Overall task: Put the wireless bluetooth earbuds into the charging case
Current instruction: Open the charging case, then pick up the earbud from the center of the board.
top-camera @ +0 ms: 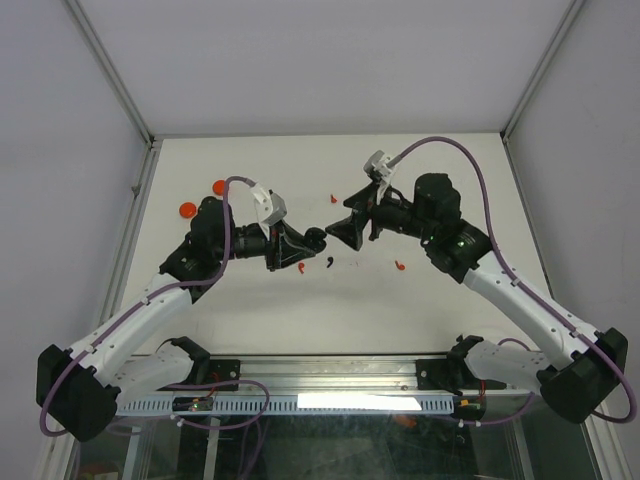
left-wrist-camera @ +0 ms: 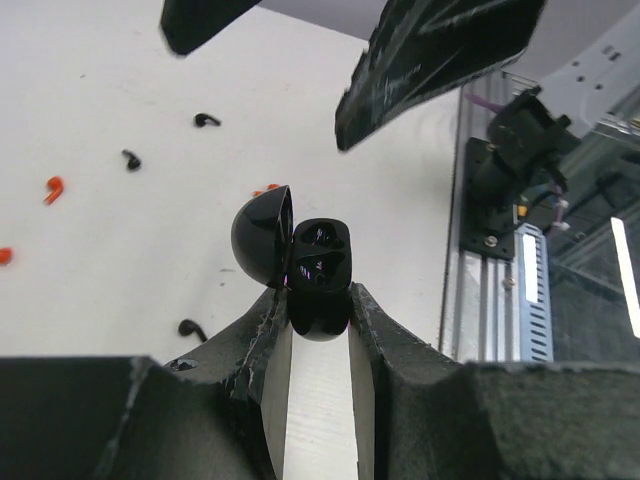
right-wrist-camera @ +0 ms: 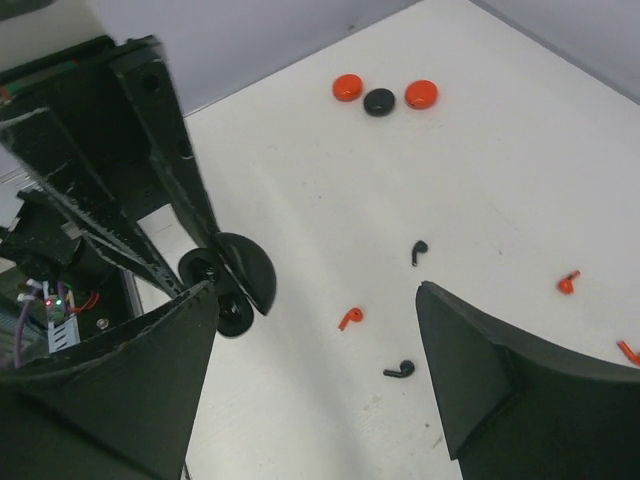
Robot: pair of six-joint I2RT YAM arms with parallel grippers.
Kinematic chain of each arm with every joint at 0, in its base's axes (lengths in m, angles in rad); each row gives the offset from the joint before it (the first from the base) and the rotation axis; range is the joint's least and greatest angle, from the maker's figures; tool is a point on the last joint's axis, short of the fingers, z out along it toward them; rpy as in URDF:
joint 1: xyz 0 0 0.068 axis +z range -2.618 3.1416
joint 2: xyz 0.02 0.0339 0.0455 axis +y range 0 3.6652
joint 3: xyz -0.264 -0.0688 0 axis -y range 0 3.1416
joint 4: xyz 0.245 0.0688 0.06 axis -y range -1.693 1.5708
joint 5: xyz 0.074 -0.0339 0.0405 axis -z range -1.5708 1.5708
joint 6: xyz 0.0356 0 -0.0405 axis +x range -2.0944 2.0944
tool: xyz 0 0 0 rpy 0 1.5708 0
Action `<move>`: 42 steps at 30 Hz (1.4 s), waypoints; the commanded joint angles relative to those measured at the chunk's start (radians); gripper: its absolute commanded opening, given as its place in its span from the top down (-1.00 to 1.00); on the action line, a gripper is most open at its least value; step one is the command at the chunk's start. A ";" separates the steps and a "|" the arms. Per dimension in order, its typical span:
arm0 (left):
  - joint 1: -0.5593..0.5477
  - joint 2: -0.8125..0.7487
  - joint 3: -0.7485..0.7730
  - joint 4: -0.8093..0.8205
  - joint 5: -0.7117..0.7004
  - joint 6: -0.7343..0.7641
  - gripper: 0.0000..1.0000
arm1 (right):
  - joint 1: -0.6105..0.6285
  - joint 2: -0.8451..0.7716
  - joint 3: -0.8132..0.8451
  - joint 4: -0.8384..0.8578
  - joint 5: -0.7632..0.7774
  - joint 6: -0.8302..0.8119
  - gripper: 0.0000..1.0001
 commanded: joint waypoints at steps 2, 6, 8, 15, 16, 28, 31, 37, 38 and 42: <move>-0.004 -0.068 -0.039 0.049 -0.172 -0.026 1.00 | -0.055 0.035 0.095 -0.194 0.179 0.066 -0.66; -0.004 -0.106 -0.058 0.053 -0.214 -0.002 1.00 | -0.125 0.082 0.115 -0.312 0.258 0.107 -0.66; -0.004 -0.109 -0.059 0.050 -0.251 0.002 1.00 | -0.168 0.106 0.108 -0.340 0.274 0.129 -0.66; 0.009 -0.087 -0.029 0.019 -0.286 0.042 1.00 | -0.293 0.219 0.107 -0.386 0.355 0.147 -0.68; 0.012 -0.087 -0.029 0.015 -0.301 0.046 1.00 | -0.307 0.241 0.113 -0.395 0.361 0.140 -0.69; 0.049 -0.090 -0.026 -0.035 -0.417 0.039 1.00 | -0.452 0.550 0.259 -0.504 0.591 0.073 -0.52; 0.056 -0.088 -0.020 -0.055 -0.420 0.042 1.00 | -0.477 0.605 0.286 -0.509 0.606 0.066 -0.42; 0.078 -0.072 -0.005 -0.087 -0.407 0.051 1.00 | -0.500 0.714 0.332 -0.525 0.608 0.055 -0.18; 0.082 -0.072 -0.005 -0.088 -0.406 0.051 1.00 | -0.502 0.725 0.337 -0.525 0.616 0.053 -0.14; 0.093 -0.067 -0.002 -0.096 -0.403 0.054 1.00 | -0.509 0.763 0.350 -0.525 0.641 0.045 -0.02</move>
